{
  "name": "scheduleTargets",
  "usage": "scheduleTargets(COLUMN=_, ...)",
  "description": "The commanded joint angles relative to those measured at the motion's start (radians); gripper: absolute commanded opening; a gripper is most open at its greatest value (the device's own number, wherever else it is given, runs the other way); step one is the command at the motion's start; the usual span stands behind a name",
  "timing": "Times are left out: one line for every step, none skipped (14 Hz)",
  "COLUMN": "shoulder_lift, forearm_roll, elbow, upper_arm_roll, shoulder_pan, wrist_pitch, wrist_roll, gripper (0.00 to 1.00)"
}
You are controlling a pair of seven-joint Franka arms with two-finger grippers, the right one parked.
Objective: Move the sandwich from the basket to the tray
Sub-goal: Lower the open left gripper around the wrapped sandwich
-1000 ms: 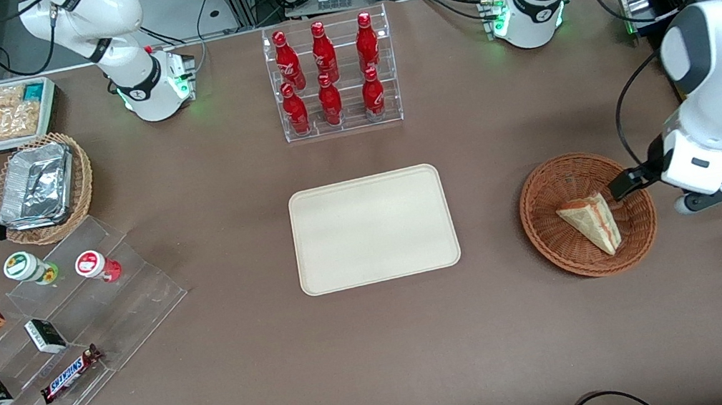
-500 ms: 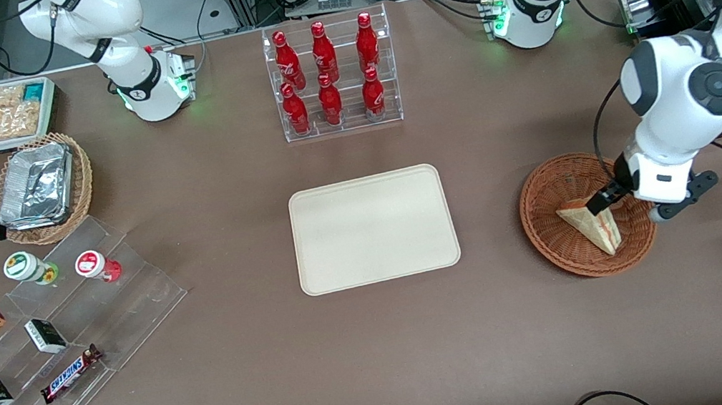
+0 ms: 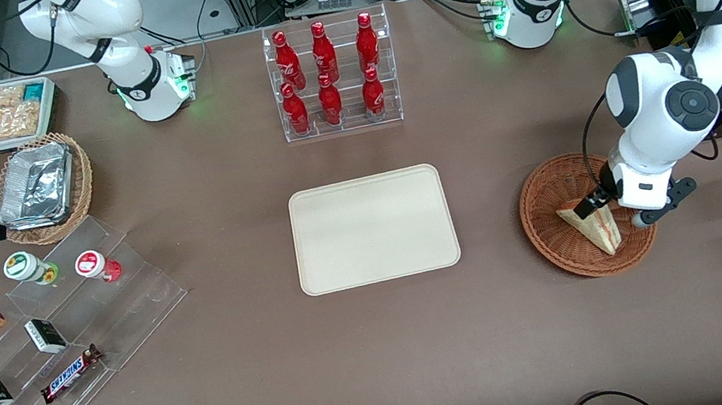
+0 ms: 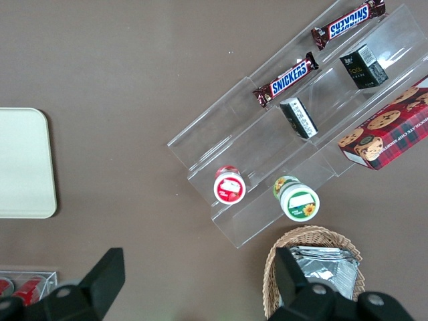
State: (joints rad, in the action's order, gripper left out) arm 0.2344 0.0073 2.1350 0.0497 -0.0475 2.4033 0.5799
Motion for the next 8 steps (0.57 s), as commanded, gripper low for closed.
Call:
scheduleTargets(shoulder_lift=0.016, forearm_roll=0.016, elbow=0.017, upper_arm_roll=-0.002, shoulder_pan=-0.003, wrist_pitch=0.043, wrist_roll=0.024, gripper=1.0)
scheduleTargets(shoulder_lift=0.025, forearm_roll=0.016, elbow=0.019, upper_arm_roll=-0.004, shoulder_pan=-0.003, wrist_pitch=0.063, wrist_roll=0.024, gripper=1.0)
scheduleTargets(shoulder_lift=0.032, forearm_roll=0.016, elbow=0.02, upper_arm_roll=-0.004, shoulder_pan=-0.002, wrist_pitch=0.071, wrist_roll=0.023, gripper=1.0)
scheduleTargets(shoulder_lift=0.042, forearm_roll=0.016, elbow=0.02, upper_arm_roll=-0.004, shoulder_pan=-0.002, wrist_pitch=0.073, wrist_roll=0.024, gripper=1.0)
scheduleTargets(shoulder_lift=0.045, forearm_roll=0.016, elbow=0.02, upper_arm_roll=-0.005, shoulder_pan=-0.002, wrist_pitch=0.076, wrist_roll=0.023, gripper=1.0)
scheduleTargets(shoulder_lift=0.046, forearm_roll=0.016, elbow=0.022, upper_arm_roll=-0.005, shoulder_pan=-0.002, wrist_pitch=0.08, wrist_roll=0.023, gripper=1.0)
scheduleTargets(shoulder_lift=0.048, forearm_roll=0.016, elbow=0.022, upper_arm_roll=-0.007, shoulder_pan=-0.002, wrist_pitch=0.082, wrist_roll=0.023, gripper=0.99)
scheduleTargets(shoulder_lift=0.052, forearm_roll=0.016, elbow=0.02, upper_arm_roll=-0.007, shoulder_pan=-0.002, wrist_pitch=0.082, wrist_roll=0.023, gripper=0.84)
